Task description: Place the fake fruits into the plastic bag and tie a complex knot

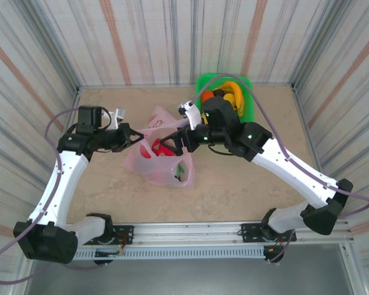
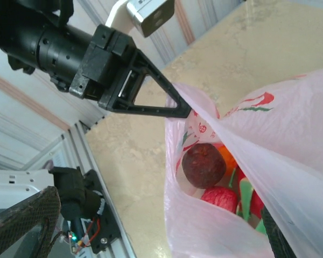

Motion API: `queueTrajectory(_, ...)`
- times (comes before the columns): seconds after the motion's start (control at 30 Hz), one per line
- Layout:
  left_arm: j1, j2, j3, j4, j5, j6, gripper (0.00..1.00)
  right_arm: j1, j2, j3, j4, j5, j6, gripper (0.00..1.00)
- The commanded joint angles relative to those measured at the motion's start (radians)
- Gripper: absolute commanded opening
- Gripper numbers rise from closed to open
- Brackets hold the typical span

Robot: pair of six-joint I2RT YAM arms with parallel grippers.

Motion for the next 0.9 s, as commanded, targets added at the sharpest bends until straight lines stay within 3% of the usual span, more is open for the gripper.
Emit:
queueTrajectory(0.0,0.009,0.000,-0.004,0.001,-0.013,-0.011,0.00,-0.044,-0.068,-0.001,0.011,-0.041,-0.011,0.99)
queueTrajectory(0.23,0.009,0.003,0.000,0.001,-0.015,-0.011,0.00,-0.040,-0.036,-0.099,0.088,-0.220,0.058,0.98)
queueTrajectory(0.87,0.009,0.004,0.001,0.007,-0.009,-0.008,0.00,0.154,0.109,-0.149,0.187,-0.370,0.145,0.99)
